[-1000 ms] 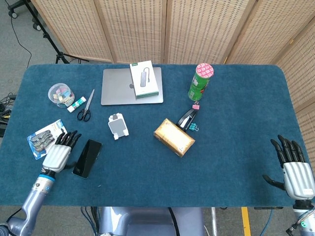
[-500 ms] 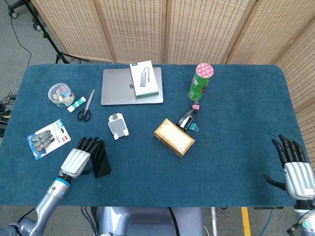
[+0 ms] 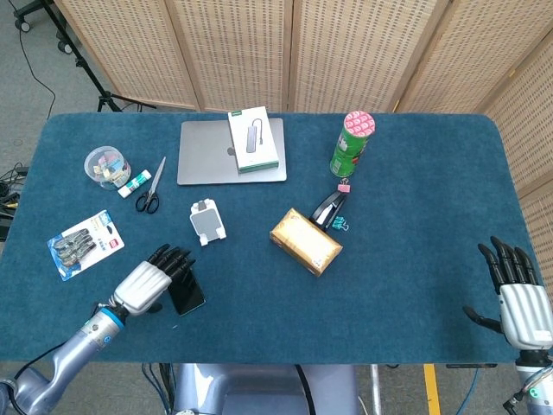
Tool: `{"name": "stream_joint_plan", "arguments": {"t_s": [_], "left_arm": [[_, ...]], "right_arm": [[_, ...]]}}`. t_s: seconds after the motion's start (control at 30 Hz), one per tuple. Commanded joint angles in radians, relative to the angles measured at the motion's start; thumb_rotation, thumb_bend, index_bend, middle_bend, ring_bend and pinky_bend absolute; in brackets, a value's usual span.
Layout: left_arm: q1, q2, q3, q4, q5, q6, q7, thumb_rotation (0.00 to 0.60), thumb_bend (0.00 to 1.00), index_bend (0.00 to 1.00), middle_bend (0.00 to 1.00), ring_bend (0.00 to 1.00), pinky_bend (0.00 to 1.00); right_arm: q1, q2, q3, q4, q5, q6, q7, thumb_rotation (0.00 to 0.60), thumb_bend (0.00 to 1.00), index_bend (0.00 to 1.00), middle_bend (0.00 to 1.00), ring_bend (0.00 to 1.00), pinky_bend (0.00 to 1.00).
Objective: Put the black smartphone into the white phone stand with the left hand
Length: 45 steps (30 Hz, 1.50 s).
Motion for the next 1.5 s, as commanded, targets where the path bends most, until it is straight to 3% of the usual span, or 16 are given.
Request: {"name": "stream_joint_plan", "arguments": {"t_s": [0.03,0.3,0.67,1.03,1.17,1.37,1.5], "left_arm": [[-0.054,0.046,-0.008,-0.038,-0.008,-0.073,0.066,0.6,0.0,0.0,0.0,0.0,0.0],[-0.145,0.036,0.021,-0.002,0.039,-0.192,0.01,0.6,0.0,0.0,0.0,0.0,0.0],[-0.189,-0.004,0.086,0.102,0.168,-0.128,-0.187,0.6,0.0,0.0,0.0,0.0,0.0],[-0.216,-0.044,0.14,0.186,0.225,-0.083,-0.361,0.6,0.0,0.01,0.0,0.0,0.01],[-0.228,-0.055,0.15,0.2,0.232,-0.08,-0.389,0.6,0.0,0.11,0.01,0.01,0.08],[-0.224,-0.069,0.156,0.213,0.225,-0.071,-0.379,0.6,0.0,0.32,0.22,0.17,0.26],[-0.216,-0.079,0.159,0.227,0.222,-0.055,-0.368,0.6,0.0,0.42,0.32,0.25,0.31]], "right_arm": [[0.0,-0.002,0.002,0.0,0.004,-0.001,-0.007,0.6,0.0,0.0,0.0,0.0,0.0],[0.002,-0.007,0.003,-0.001,0.013,-0.009,-0.021,0.6,0.0,0.0,0.0,0.0,0.0],[0.0,-0.001,0.009,-0.003,0.026,-0.009,-0.011,0.6,0.0,0.0,0.0,0.0,0.0],[-0.005,0.007,0.005,-0.017,0.015,0.001,-0.01,0.6,0.0,0.0,0.0,0.0,0.0],[-0.008,0.012,0.004,-0.022,0.011,0.005,-0.004,0.6,0.0,0.0,0.0,0.0,0.0],[-0.009,0.016,0.003,-0.024,0.01,0.004,0.0,0.6,0.0,0.0,0.0,0.0,0.0],[-0.009,0.017,0.003,-0.025,0.012,0.002,0.002,0.6,0.0,0.0,0.0,0.0,0.0]]}}
